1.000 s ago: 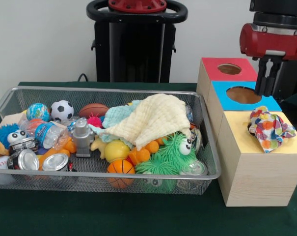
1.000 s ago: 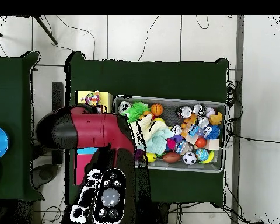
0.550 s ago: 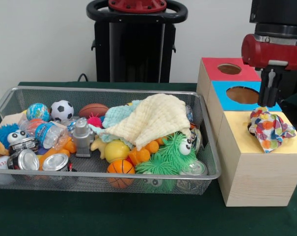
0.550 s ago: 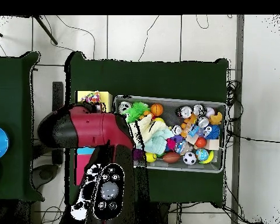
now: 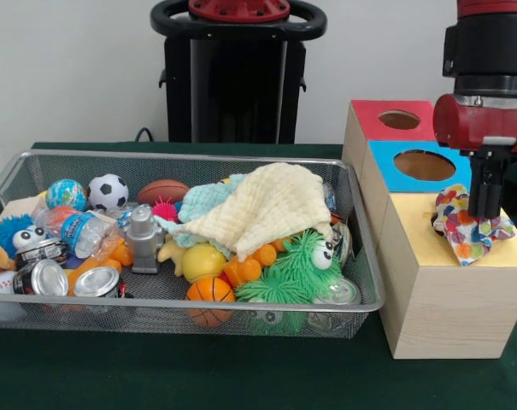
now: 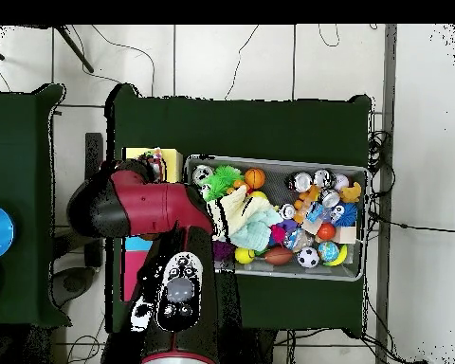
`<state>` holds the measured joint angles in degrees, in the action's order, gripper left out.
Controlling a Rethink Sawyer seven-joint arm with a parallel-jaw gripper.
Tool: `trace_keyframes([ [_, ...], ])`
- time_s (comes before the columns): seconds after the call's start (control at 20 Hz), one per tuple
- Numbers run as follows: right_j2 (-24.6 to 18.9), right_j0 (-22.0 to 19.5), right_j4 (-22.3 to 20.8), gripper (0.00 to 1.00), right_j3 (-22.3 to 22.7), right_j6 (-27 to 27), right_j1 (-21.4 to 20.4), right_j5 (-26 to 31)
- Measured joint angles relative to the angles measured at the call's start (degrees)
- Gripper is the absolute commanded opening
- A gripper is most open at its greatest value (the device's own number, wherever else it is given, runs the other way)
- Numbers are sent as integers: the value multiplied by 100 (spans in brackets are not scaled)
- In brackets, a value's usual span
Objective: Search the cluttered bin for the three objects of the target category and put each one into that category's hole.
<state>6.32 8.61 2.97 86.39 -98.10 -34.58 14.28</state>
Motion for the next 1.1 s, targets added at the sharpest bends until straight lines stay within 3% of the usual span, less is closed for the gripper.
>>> trace_keyframes([
  [1.1, -1, 2, 2, 0, -3, 0, 327, -3],
])
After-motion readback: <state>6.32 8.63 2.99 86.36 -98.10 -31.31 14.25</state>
